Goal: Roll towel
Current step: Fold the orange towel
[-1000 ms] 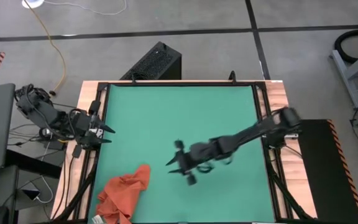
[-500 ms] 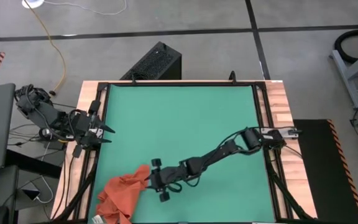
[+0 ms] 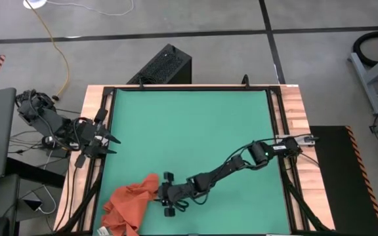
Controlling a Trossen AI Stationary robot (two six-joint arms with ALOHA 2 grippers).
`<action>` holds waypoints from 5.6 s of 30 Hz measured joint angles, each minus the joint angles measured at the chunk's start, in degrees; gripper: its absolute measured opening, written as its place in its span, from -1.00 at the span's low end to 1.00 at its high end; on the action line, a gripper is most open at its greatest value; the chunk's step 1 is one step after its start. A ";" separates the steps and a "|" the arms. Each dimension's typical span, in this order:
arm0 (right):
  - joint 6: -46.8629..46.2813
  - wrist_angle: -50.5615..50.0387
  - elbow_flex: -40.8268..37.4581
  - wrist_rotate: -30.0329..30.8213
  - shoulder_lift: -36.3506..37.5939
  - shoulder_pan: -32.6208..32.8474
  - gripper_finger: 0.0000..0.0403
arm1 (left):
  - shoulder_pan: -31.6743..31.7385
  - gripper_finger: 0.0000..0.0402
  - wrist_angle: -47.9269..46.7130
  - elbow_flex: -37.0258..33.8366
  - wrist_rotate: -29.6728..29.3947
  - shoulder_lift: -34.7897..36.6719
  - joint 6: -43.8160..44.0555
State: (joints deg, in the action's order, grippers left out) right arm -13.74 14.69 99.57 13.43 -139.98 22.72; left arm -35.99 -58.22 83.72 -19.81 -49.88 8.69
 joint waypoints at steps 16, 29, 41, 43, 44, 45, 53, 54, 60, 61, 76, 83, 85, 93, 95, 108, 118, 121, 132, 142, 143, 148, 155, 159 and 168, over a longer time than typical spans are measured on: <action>-0.23 4.82 0.14 2.45 -2.40 1.11 -0.20 | 0.00 -0.30 0.17 0.00 -0.80 -0.36 2.31; -1.31 7.93 0.17 2.79 -3.86 -0.02 -0.20 | 0.01 -0.30 0.18 -0.02 -1.86 -2.67 1.64; -2.95 8.28 0.31 1.53 -4.79 -1.18 -0.93 | 0.02 -0.30 0.11 -0.02 -1.82 -3.03 1.61; -3.92 8.69 0.29 1.74 -4.58 -1.05 -0.94 | 0.02 -0.30 0.11 -0.02 -1.84 -3.01 1.88; -4.50 8.21 0.27 2.04 -4.21 -0.95 -0.96 | 0.01 -0.30 0.09 -0.02 -1.82 -3.01 2.19; -4.71 7.82 0.19 2.32 -3.72 -0.75 -0.97 | 0.00 -0.30 0.07 -0.02 -1.80 -3.01 2.53; -3.96 5.24 0.24 0.39 1.18 0.23 -0.65 | 0.00 -0.30 0.07 -0.02 -1.49 -3.01 3.08; -3.97 5.26 0.24 0.17 1.20 0.24 -0.58 | 0.02 -0.30 0.07 -0.02 -1.49 -3.03 3.08; -7.01 5.47 0.26 0.00 -0.73 -0.18 -0.10 | 0.02 -0.30 0.06 -0.02 -1.49 -3.02 3.09; -7.17 5.22 0.20 -0.04 -0.98 -0.39 -0.04 | 0.02 -0.30 0.04 -0.02 -1.49 -3.03 3.09; -5.49 8.00 7.35 2.06 -9.50 -0.57 0.14 | 0.02 -0.30 -0.15 -0.02 -1.56 -3.22 3.14; -7.63 -11.21 17.69 8.54 -12.63 0.02 -0.10 | 0.02 -0.30 -0.39 -0.02 -1.56 -3.62 3.22; -7.69 -14.18 18.21 10.36 -12.65 0.19 -0.33 | 0.02 -0.30 -0.42 -0.02 -1.56 -3.75 3.60; -7.58 -22.71 19.85 14.41 -9.44 1.12 -0.95 | 0.02 -0.29 -0.69 -0.02 -1.52 -3.77 5.00; -7.66 -29.55 19.82 18.11 -6.66 1.76 -0.96 | 0.02 -0.29 -0.68 -0.02 -1.08 -3.75 6.08; -27.37 -83.16 19.94 40.55 16.35 -1.24 -0.97 | -0.70 -0.30 2.75 -10.55 1.05 -9.82 6.13; -31.43 -97.01 20.04 40.43 20.68 -0.93 -0.97 | -3.92 -0.30 26.46 -27.15 -5.81 -25.70 -5.70; -31.52 -97.20 20.06 39.35 20.42 -0.96 -0.97 | -4.04 -0.30 40.27 -30.12 -10.52 -32.35 -12.65; -31.45 -98.96 20.09 37.48 19.82 -0.61 -0.97 | -2.38 -0.30 62.17 -28.96 -28.52 -58.73 -37.28; -31.41 -99.03 20.09 37.48 19.85 -0.27 -0.96 | 3.11 -0.30 62.19 -21.82 -31.85 -63.62 -35.96; -31.40 -99.05 20.09 37.48 19.85 -0.27 -0.95 | 3.48 -0.30 62.30 -20.83 -30.94 -63.49 -35.69; -31.24 -99.07 20.09 37.48 19.85 -0.27 -0.95 | 4.88 -0.30 62.58 -18.43 -22.76 -63.83 -33.34; -31.26 -99.42 20.11 37.39 19.85 -0.26 -0.95 | 7.04 -0.30 62.55 -18.29 -21.86 -64.19 -29.39; -31.23 -99.51 20.11 37.24 19.85 -0.27 -0.95 | 7.62 -0.30 62.60 -18.27 -22.00 -66.91 -27.15; -31.02 -99.56 20.11 37.27 19.85 -0.27 -0.94 | 8.02 -0.30 62.35 -17.99 -25.36 -68.80 -24.35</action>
State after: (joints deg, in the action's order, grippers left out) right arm -44.76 -84.87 119.68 50.70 -120.14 22.46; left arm -27.97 4.14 65.73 -45.17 -118.67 -15.65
